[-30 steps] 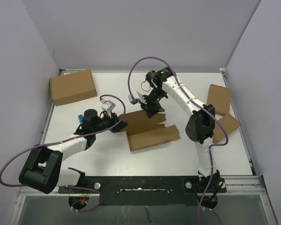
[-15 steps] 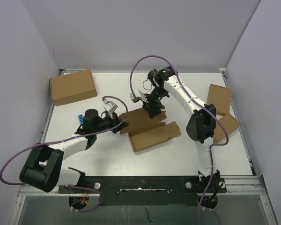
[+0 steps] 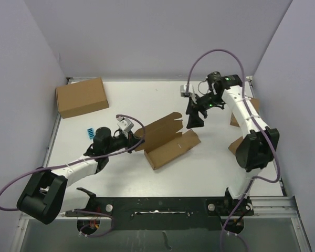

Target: Fold the paper box

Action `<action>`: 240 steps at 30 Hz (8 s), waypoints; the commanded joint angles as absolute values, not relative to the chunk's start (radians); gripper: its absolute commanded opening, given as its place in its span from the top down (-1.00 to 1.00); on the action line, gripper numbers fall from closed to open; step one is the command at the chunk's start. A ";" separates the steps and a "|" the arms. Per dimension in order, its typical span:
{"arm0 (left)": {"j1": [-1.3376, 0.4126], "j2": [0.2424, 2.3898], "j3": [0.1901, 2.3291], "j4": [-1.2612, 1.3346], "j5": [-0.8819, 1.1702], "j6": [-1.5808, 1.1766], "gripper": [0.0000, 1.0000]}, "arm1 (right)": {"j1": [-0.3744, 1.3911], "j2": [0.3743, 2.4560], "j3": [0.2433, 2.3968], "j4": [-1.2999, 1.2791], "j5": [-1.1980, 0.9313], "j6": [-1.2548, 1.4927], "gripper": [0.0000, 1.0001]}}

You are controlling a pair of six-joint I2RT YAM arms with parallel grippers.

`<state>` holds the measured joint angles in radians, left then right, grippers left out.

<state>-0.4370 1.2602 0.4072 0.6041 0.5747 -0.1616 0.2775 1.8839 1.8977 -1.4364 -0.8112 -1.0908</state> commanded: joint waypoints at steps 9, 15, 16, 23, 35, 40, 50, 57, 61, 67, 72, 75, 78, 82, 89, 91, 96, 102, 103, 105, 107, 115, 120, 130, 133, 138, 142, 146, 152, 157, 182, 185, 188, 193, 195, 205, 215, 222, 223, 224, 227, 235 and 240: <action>-0.435 1.165 0.305 0.845 0.546 -0.197 1.00 | 0.035 1.533 1.153 -0.447 -1.027 -0.818 -0.05; -0.422 1.188 0.293 0.890 0.578 -0.214 1.00 | 0.038 1.656 1.123 -0.208 -0.992 -0.678 0.80; -0.421 1.193 0.293 0.901 0.583 -0.220 1.00 | 0.041 1.675 1.114 -0.169 -0.997 -0.660 0.94; -0.417 1.228 0.286 0.954 0.586 -0.269 1.00 | 0.107 1.698 1.068 -0.114 -0.980 -0.711 1.00; -0.417 1.246 0.285 0.963 0.598 -0.287 1.00 | 0.081 1.653 1.003 -0.117 -1.005 -0.822 0.93; -0.417 1.250 0.278 0.979 0.604 -0.301 1.00 | 0.081 1.648 0.993 -0.108 -1.003 -0.833 0.84; -0.418 1.261 0.279 0.996 0.616 -0.310 1.00 | 0.082 1.638 0.962 -0.071 -1.009 -0.838 0.85; -0.417 1.270 0.280 1.009 0.620 -0.319 1.00 | 0.080 1.622 0.937 -0.039 -1.017 -0.848 0.88; -0.418 1.271 0.282 1.009 0.620 -0.322 1.00 | 0.086 1.617 0.923 -0.018 -1.022 -0.853 0.92; -0.418 1.273 0.286 1.011 0.626 -0.328 1.00 | 0.116 1.609 0.896 0.040 -1.002 -0.839 0.96; -0.418 1.272 0.287 1.015 0.627 -0.336 1.00 | 0.152 1.609 0.887 0.063 -0.955 -0.844 0.99; -0.419 1.275 0.288 1.015 0.627 -0.337 1.00 | 0.157 1.608 0.882 0.061 -0.956 -0.850 0.99; -0.418 1.280 0.290 1.020 0.627 -0.341 1.00 | 0.162 1.601 0.872 0.055 -0.957 -0.884 0.99; -0.418 1.287 0.293 1.029 0.629 -0.345 1.00 | 0.164 1.582 0.864 0.023 -0.972 -0.945 0.99; -0.419 1.290 0.293 1.033 0.627 -0.348 1.00 | 0.167 1.552 0.848 -0.011 -0.982 -1.024 0.97; -0.418 1.289 0.292 1.033 0.627 -0.348 1.00 | 0.165 1.544 0.847 -0.007 -0.968 -1.033 0.97; -0.419 1.287 0.288 1.034 0.632 -0.351 1.00 | 0.141 1.546 0.856 0.041 -0.876 -0.972 1.00; -0.419 1.288 0.291 1.038 0.637 -0.355 1.00 | 0.174 1.569 0.846 0.086 -0.839 -0.943 1.00; -0.419 1.289 0.290 1.038 0.637 -0.356 1.00 | 0.181 1.571 0.846 0.089 -0.837 -0.942 1.00; -0.419 1.287 0.288 1.037 0.635 -0.356 1.00 | 0.192 1.575 0.847 0.089 -0.832 -0.947 1.00; -0.419 1.288 0.288 1.038 0.637 -0.356 1.00 | 0.200 1.580 0.846 0.089 -0.829 -0.952 1.00; -0.419 1.305 0.287 1.059 0.631 -0.365 1.00 | 0.204 1.575 0.843 0.012 -0.887 -1.039 1.00; -0.417 1.314 0.285 1.071 0.624 -0.367 1.00 | 0.204 1.567 0.841 -0.043 -0.933 -1.088 1.00; -0.417 1.328 0.285 1.075 0.611 -0.365 1.00 | 0.214 1.559 0.858 -0.124 -0.981 -1.109 1.00; -0.417 1.338 0.285 1.082 0.611 -0.367 1.00 | 0.218 1.561 0.860 -0.146 -0.988 -1.121 1.00; -0.417 1.347 0.285 1.091 0.615 -0.370 1.00 | 0.238 1.571 0.866 -0.155 -0.978 -1.113 1.00; -0.418 1.354 0.285 1.091 0.621 -0.370 1.00 | 0.270 1.586 0.876 -0.163 -0.956 -1.111 1.00; -0.417 1.363 0.285 1.089 0.632 -0.370 1.00 | 0.293 1.597 0.879 -0.142 -0.920 -1.082 1.00; -0.418 1.392 0.288 1.093 0.640 -0.379 1.00 | 0.316 1.627 0.887 -0.088 -0.869 -1.014 1.00; -0.417 1.429 0.282 1.134 0.675 -0.400 1.00 | 0.348 1.655 0.899 -0.051 -0.820 -0.967 1.00; -0.418 1.522 0.296 1.185 0.715 -0.432 1.00 | 0.454 1.747 0.948 0.046 -0.617 -0.825 1.00; -0.417 1.523 0.296 1.187 0.714 -0.434 1.00 | 0.455 1.751 0.955 0.034 -0.609 -0.826 1.00; -0.417 1.513 0.292 1.182 0.695 -0.436 1.00 | 0.423 1.720 0.960 0.002 -0.670 -0.837 0.98; -0.417 1.444 0.293 1.126 0.648 -0.433 1.00 | 0.350 1.606 0.939 -0.096 -0.822 -0.900 0.82; -0.420 1.400 0.300 1.069 0.601 -0.415 1.00 | 0.332 1.556 0.935 -0.158 -0.864 -0.945 0.75; -0.466 1.186 0.335 0.758 0.470 -0.288 1.00 | 0.133 1.424 0.993 -0.631 -1.046 -1.166 0.23; -0.487 1.216 0.337 0.783 0.464 -0.278 1.00 | 0.096 1.540 0.964 -0.550 -0.753 -0.954 1.00; -0.492 1.213 0.330 0.793 0.461 -0.282 1.00 | 0.171 1.622 0.977 -0.518 -0.657 -0.917 1.00; -0.493 1.213 0.330 0.793 0.462 -0.282 1.00 | 0.182 1.629 0.982 -0.510 -0.634 -0.905 1.00; -0.494 1.213 0.331 0.793 0.463 -0.282 1.00 | 0.192 1.636 0.986 -0.503 -0.614 -0.889 1.00; -0.494 1.216 0.333 0.792 0.469 -0.284 1.00 | 0.226 1.655 0.997 -0.483 -0.560 -0.865 1.00; -0.494 1.224 0.336 0.795 0.472 -0.287 1.00 | 0.269 1.640 0.992 -0.438 -0.513 -0.849 1.00; -0.494 1.241 0.341 0.802 0.477 -0.288 1.00 | 0.287 1.618 0.978 -0.429 -0.544 -0.868 1.00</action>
